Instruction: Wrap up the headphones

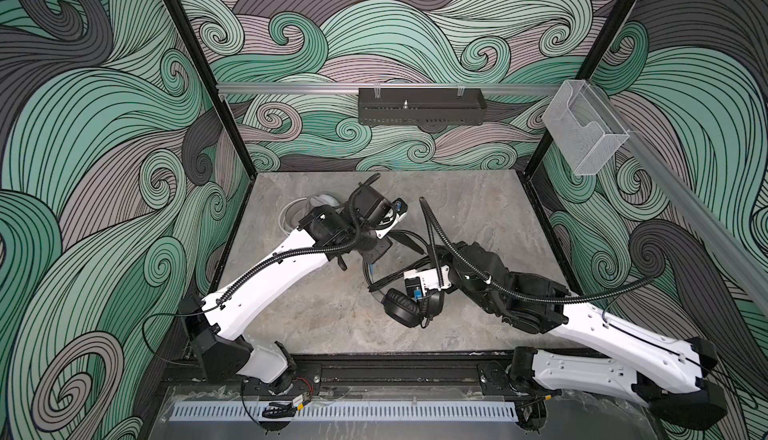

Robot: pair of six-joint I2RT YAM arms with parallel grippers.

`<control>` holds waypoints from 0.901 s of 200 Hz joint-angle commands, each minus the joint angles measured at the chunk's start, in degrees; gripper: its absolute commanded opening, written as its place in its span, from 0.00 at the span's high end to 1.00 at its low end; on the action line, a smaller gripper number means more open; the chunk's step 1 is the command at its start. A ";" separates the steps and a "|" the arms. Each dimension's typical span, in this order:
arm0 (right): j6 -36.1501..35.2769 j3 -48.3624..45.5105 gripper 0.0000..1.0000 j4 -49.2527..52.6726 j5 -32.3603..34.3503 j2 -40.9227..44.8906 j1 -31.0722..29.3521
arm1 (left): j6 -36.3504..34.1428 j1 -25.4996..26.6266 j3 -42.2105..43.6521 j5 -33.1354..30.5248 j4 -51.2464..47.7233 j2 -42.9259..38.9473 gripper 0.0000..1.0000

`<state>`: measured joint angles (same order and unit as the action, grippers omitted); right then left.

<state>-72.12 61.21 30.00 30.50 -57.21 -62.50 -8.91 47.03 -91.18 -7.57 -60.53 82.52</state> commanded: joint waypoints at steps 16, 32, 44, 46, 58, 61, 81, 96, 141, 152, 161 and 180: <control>4.85 -1.16 0.85 2.09 0.78 2.17 1.74 | -1.21 0.43 -4.33 2.65 -4.70 0.70 1.00; 6.39 -2.00 0.86 2.15 0.05 2.77 1.82 | -1.14 0.48 -4.92 2.91 -4.86 1.11 1.00; 7.40 -2.47 0.86 2.14 -0.31 2.99 1.87 | -1.04 0.48 -5.38 2.98 -5.09 1.40 1.00; 7.58 -2.56 0.87 2.16 -0.39 3.05 1.86 | -0.96 0.51 -5.45 2.95 -5.18 1.48 1.00; 8.86 -2.83 0.87 2.02 -0.83 3.27 2.17 | -0.97 0.52 -5.89 2.98 -5.46 1.91 1.00; 9.37 -2.98 0.87 2.02 -0.97 3.33 2.33 | -0.95 0.50 -5.98 2.92 -5.67 2.03 1.00; 11.88 -4.10 0.86 1.89 -2.41 4.33 3.29 | -0.94 0.52 -6.78 2.92 -6.27 2.63 1.00; 13.40 -4.84 0.83 1.21 -3.17 5.40 3.48 | -0.94 0.52 -7.16 2.92 -6.51 2.90 1.00; 18.05 -5.77 0.73 -0.42 -5.72 7.50 3.98 | -0.58 0.60 -8.98 2.75 -7.40 4.85 1.00; 19.65 -6.04 0.72 -0.65 -6.46 8.19 4.21 | -0.37 0.56 -9.66 2.61 -7.71 5.44 1.00; 21.01 -6.35 0.69 -0.70 -7.09 8.77 4.57 | 0.05 0.58 -10.06 2.48 -7.93 5.82 1.00; 23.23 -7.61 0.66 -0.67 -7.43 9.85 5.05 | 1.78 0.54 -10.51 1.49 -8.02 6.38 1.00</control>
<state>-54.06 55.24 30.11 24.93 -48.80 -58.19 -9.85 47.33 -98.59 -6.85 -67.33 88.36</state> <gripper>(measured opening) 0.326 0.060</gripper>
